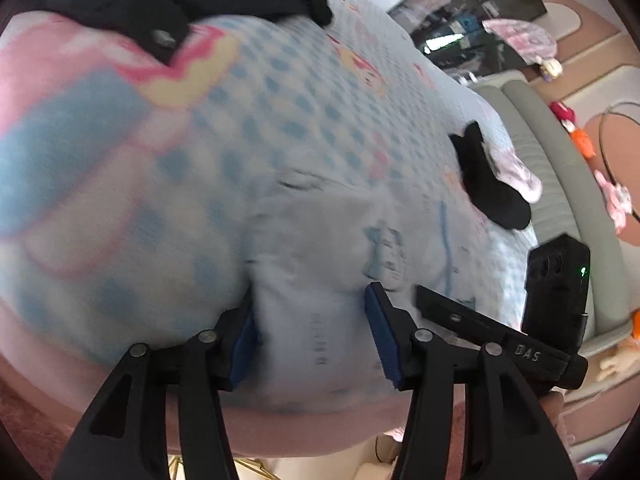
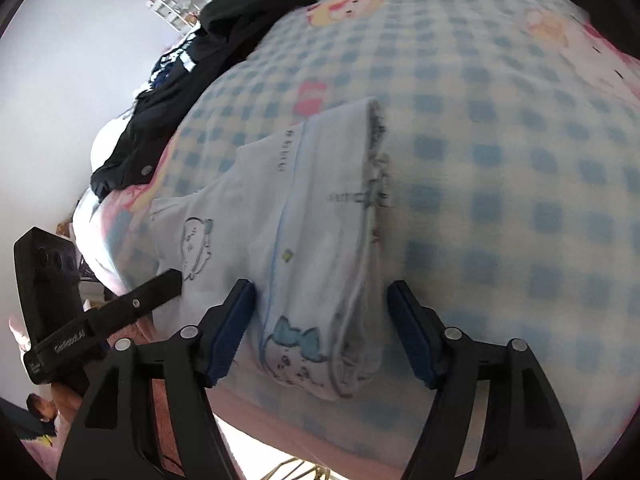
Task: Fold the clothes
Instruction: 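Grasp the folded white pants edge with the right gripper while the left gripper grasps beside it, then lift the folded pants with both grippers and carry them onto the black clothes stack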
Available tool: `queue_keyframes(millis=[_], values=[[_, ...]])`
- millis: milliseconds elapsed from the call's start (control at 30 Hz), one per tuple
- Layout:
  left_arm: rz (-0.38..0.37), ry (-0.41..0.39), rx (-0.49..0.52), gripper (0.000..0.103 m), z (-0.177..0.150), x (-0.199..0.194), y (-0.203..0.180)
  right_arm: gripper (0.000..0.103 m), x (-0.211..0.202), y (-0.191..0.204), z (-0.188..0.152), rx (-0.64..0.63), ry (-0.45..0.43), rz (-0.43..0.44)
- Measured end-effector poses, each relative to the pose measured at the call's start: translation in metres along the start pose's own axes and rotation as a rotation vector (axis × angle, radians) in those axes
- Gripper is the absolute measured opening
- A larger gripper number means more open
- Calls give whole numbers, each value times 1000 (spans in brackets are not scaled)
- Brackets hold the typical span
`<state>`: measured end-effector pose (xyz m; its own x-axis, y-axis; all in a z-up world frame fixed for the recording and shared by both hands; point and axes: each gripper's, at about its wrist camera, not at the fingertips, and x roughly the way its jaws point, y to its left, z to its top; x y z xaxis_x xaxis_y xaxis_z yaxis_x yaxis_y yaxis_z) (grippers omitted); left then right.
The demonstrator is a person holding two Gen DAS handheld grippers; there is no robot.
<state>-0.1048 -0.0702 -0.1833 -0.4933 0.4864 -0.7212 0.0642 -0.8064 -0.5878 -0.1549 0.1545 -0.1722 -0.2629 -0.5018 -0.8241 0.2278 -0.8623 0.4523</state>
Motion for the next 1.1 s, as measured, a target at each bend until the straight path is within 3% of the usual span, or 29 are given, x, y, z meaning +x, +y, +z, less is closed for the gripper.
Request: queue_keyframes(millis=[100,233,400,500,633,900,1100], values=[[3,-25,39,39,-2,-5,-12,53,-4,11,-1,-41,-19,-17],[13,-12,10,28,-1,-6,-6,56,-1,-1,-2,13,-15,3],[55,-64,128,21,8,-25,-59,38,-31,13,1,-14,-60,0],[-10,-68,190,21,25,-29,-101,38,-69,11,11,-19,-110,-19],[-81,-38,291,21,55,-6,-176,38,-132,-29,35,54,-179,-35],[-189,0,438,21,111,77,-334,38,-257,-134,98,163,-312,-190],[-248,-23,437,21,163,141,-425,38,-325,-205,162,208,-399,-275]])
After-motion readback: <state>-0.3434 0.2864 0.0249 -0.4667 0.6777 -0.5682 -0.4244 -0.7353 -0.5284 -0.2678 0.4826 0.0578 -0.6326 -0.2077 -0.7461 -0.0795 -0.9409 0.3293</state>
